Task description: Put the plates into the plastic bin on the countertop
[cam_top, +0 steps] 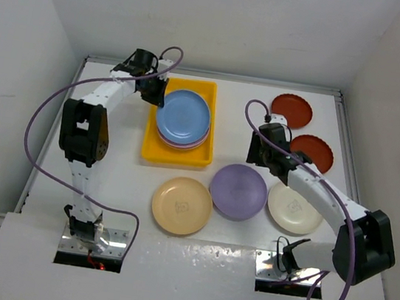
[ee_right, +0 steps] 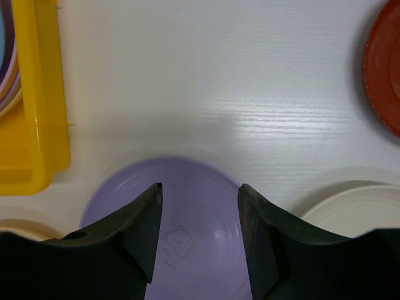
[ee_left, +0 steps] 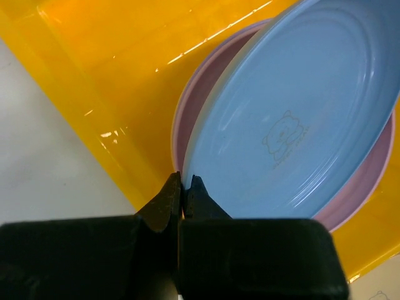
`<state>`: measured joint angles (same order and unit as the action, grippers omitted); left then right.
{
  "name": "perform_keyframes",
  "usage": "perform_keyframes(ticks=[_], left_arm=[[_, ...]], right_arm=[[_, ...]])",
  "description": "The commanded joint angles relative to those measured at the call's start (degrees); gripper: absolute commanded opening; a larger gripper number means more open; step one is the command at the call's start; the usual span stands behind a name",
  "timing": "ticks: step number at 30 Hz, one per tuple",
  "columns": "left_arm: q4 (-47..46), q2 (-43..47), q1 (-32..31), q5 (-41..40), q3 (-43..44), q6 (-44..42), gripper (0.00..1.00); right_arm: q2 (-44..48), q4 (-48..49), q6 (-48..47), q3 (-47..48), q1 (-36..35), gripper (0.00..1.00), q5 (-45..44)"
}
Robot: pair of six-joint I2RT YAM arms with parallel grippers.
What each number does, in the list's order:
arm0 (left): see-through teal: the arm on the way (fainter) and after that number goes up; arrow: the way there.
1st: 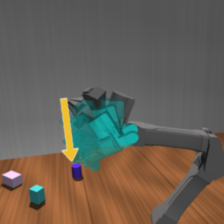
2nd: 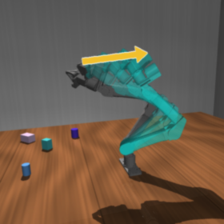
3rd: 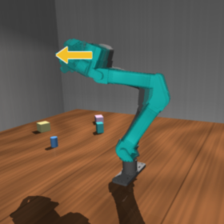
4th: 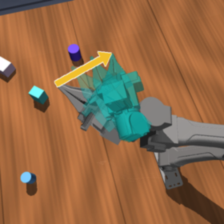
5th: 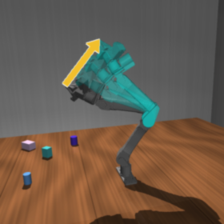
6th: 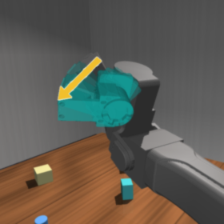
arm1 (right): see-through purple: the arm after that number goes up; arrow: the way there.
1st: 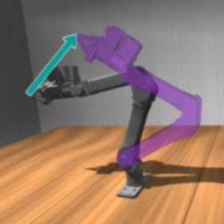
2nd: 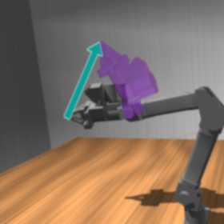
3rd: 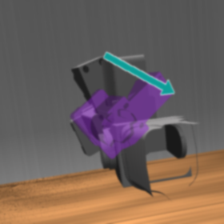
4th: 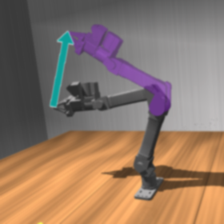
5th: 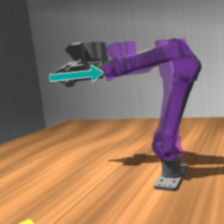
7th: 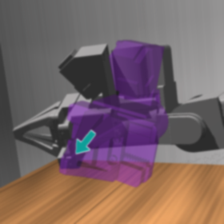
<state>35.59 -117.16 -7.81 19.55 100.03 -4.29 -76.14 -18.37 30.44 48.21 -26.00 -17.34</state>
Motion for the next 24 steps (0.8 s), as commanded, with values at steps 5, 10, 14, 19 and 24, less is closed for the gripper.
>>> perform_keyframes(ticks=[5,10,14,19,24], left_arm=[[2.6,-0.4,-0.4,-2.1,1.1,-0.2,0.13],[5.3,-2.4,-0.9,-2.1,2.4,-0.2,0.36],[6.7,-3.6,-0.9,-3.3,3.9,-0.7,0.38],[7.3,-2.8,-0.9,-3.9,6.7,-1.2,0.41],[7.8,0.9,-0.9,-5.0,8.2,-2.4,0.43]], right_arm=[[0.9,0.2,1.1,0.0,0.2,0.53,-0.6],[-0.3,-0.1,0.4,0.7,0.2,0.61,0.0],[-2.4,-0.6,-0.5,-0.8,1.0,0.68,1.7],[-8.4,-2.5,-3.1,-2.8,3.6,0.72,5.5],[-14.4,-2.6,-6.3,-3.8,5.5,0.72,9.9]])
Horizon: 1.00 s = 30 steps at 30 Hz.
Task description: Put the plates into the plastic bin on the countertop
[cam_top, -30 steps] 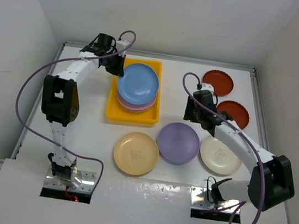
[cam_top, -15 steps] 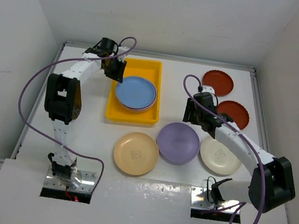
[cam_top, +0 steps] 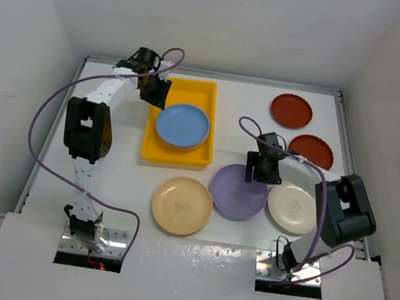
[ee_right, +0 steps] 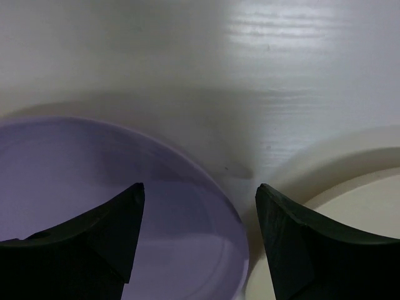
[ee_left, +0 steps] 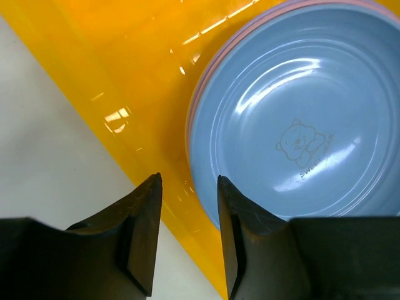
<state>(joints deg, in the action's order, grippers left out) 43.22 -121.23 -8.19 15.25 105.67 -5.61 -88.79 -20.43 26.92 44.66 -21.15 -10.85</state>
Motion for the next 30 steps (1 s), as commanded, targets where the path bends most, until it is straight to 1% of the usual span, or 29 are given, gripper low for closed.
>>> perform_keyframes(ticks=[1,3,5,6,7,9,10,11,12,13,14,15,16,18,19,22,24,27,28,29,30], left_arm=[[0.2,6.3,-0.5,-0.7,2.5,-1.1,0.44],[0.7,7.5,-0.5,-0.7,2.5,-1.6,0.44],[0.7,9.2,0.0,-1.3,1.9,-2.3,0.44],[0.7,9.7,0.0,-1.3,1.9,-2.9,0.44],[0.7,9.7,0.0,-1.3,1.3,-2.9,0.44],[1.2,11.1,1.1,-1.3,0.7,-2.9,0.44],[1.3,11.9,1.2,-1.3,0.2,-2.9,0.44],[1.3,12.6,1.8,-1.3,0.2,-2.9,0.44],[1.3,12.6,1.8,-1.3,0.2,-2.9,0.44],[1.3,13.2,2.3,-1.9,-0.4,-2.9,0.44],[1.3,13.2,2.3,-1.9,-0.4,-2.9,0.45],[1.3,13.2,2.3,-1.9,-0.4,-3.6,0.45],[1.3,13.2,2.3,-2.4,-0.4,-3.6,0.45],[1.3,13.2,2.3,-2.4,-0.4,-3.6,0.45],[1.3,13.2,2.3,-2.4,-0.4,-3.6,0.45],[1.8,14.3,2.3,-1.9,-0.9,-4.1,0.45],[1.8,14.3,2.3,-1.9,-1.4,-4.1,0.45],[1.8,14.8,2.8,-2.9,-1.4,-4.1,0.45],[1.8,14.8,2.8,-2.9,-1.4,-4.1,0.45],[1.8,14.8,2.8,-2.9,-1.4,-4.1,0.45],[1.8,14.8,3.3,-2.9,-2.0,-4.1,0.45]], right_arm=[[-4.0,-0.2,-3.3,-0.1,0.6,0.71,3.6],[-5.6,1.2,-4.7,0.1,0.6,0.67,5.3],[-6.2,2.1,-4.9,0.1,0.8,0.58,6.4],[-6.7,2.1,-5.4,1.1,0.8,0.52,6.5],[-6.7,2.1,-6.0,1.5,0.7,0.37,5.4],[-5.7,1.4,-6.8,2.2,0.7,0.22,3.9],[-5.2,0.8,-7.1,2.4,0.7,0.09,0.6],[-3.9,0.0,-7.7,2.8,0.8,0.06,-0.4],[-2.5,-1.2,-8.1,3.1,0.7,0.04,-1.7],[-1.7,-2.2,-8.8,4.4,0.7,0.03,-6.1],[0.0,-3.1,-9.1,5.1,0.8,0.00,-7.8],[2.0,-5.5,-10.1,5.6,0.7,0.00,-10.0],[2.7,-6.2,-10.7,7.3,0.9,0.00,-15.0],[6.8,-6.7,-13.4,8.4,1.3,0.00,-17.2],[7.8,-6.6,-13.9,10.2,1.3,0.00,-19.7],[12.5,-6.5,-13.5,14.3,2.6,0.00,-23.2],[14.4,-4.9,-10.7,17.2,2.6,0.00,-23.7],[14.8,3.8,-7.4,18.4,1.4,0.00,-19.5],[14.4,5.6,-6.7,19.0,0.0,0.00,-16.8],[13.7,9.4,-6.3,19.5,-0.6,0.00,-16.0],[10.6,10.1,-4.2,20.3,-1.9,0.00,-14.9]])
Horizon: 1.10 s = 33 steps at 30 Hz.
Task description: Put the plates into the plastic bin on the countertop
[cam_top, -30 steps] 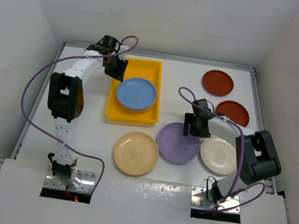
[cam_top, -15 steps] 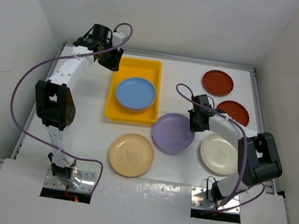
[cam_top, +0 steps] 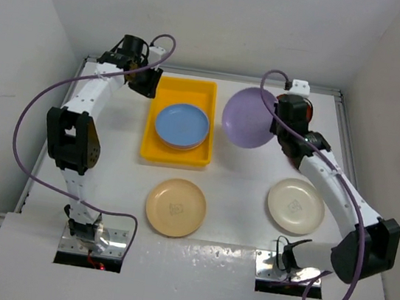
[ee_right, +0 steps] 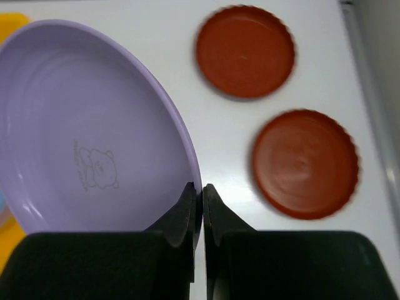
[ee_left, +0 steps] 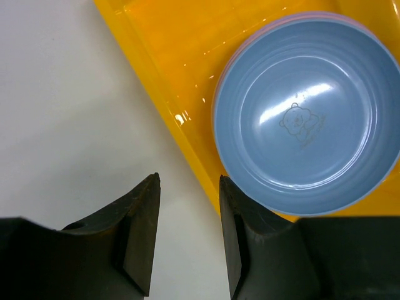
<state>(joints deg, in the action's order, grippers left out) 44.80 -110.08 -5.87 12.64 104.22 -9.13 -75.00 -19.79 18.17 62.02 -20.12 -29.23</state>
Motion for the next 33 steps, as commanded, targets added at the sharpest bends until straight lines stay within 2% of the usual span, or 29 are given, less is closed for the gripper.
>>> perform_keyframes(ticks=[1,3,4,5,11,17,23,25,27,28,30,33], left_arm=[[0.2,3.6,1.0,-0.9,-0.5,-0.6,0.45],[0.2,4.2,1.7,-0.9,-1.6,-0.6,0.45],[0.2,4.7,2.3,-0.9,-1.6,-0.6,0.45],[0.2,5.4,3.0,-1.5,-2.3,-0.6,0.45],[0.2,7.2,6.6,-2.1,-5.3,-0.6,0.47],[0.2,8.3,8.5,-1.6,-7.2,-0.6,0.47],[0.2,8.3,8.5,-0.4,-7.8,-0.6,0.47],[0.2,8.3,8.5,-0.4,-7.8,-0.6,0.47],[0.2,8.3,8.5,-0.4,-7.8,-0.6,0.47],[0.2,8.3,9.0,-0.4,-7.8,-0.6,0.47],[0.2,8.3,9.0,-0.4,-7.8,-0.6,0.47],[0.2,8.8,9.0,0.1,-7.8,-1.2,0.47]], right_arm=[[-4.5,9.9,5.4,6.3,-4.0,0.00,5.9],[-10.9,9.3,8.7,9.2,-5.5,0.00,9.8],[-13.0,9.2,9.2,13.9,-6.4,0.00,12.6],[-18.0,8.8,9.3,15.3,-7.7,0.00,13.0],[-32.4,7.8,12.3,25.9,-10.7,0.00,18.1],[-42.3,6.0,12.3,32.0,-12.4,0.00,21.3],[-47.2,6.3,11.7,34.2,-12.8,0.01,18.8],[-48.1,5.8,10.7,34.9,-12.8,0.09,18.0],[-48.7,5.3,10.2,35.5,-12.8,0.20,18.0],[-49.1,4.6,9.9,35.7,-12.9,0.29,18.1],[-48.8,4.1,8.6,35.3,-13.3,0.38,18.9],[-47.8,4.5,6.4,34.6,-13.8,0.41,20.0]])
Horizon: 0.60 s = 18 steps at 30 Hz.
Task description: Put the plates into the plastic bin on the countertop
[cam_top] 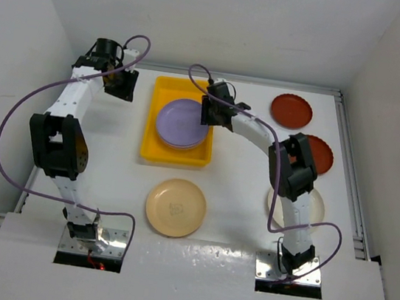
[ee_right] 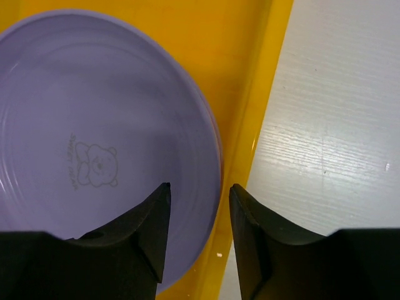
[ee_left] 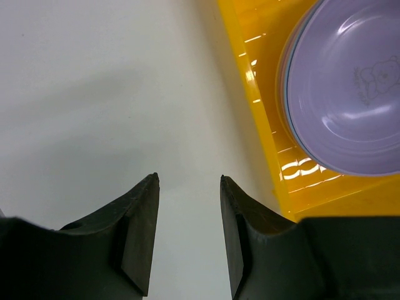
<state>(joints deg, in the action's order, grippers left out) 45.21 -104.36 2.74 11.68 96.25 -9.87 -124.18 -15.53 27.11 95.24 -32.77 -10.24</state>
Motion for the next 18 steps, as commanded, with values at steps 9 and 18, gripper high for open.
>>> perform_keyframes(ticks=[9,18], left_arm=[[3.9,11.3,-5.2,11.3,-6.0,-12.1,0.59],[6.7,16.0,-9.8,14.9,-12.8,-15.4,0.60]], right_arm=[[10.4,3.5,-7.5,-4.3,-3.1,0.53,-3.0],[8.3,5.3,-5.9,-4.5,-1.5,0.34,-2.0]])
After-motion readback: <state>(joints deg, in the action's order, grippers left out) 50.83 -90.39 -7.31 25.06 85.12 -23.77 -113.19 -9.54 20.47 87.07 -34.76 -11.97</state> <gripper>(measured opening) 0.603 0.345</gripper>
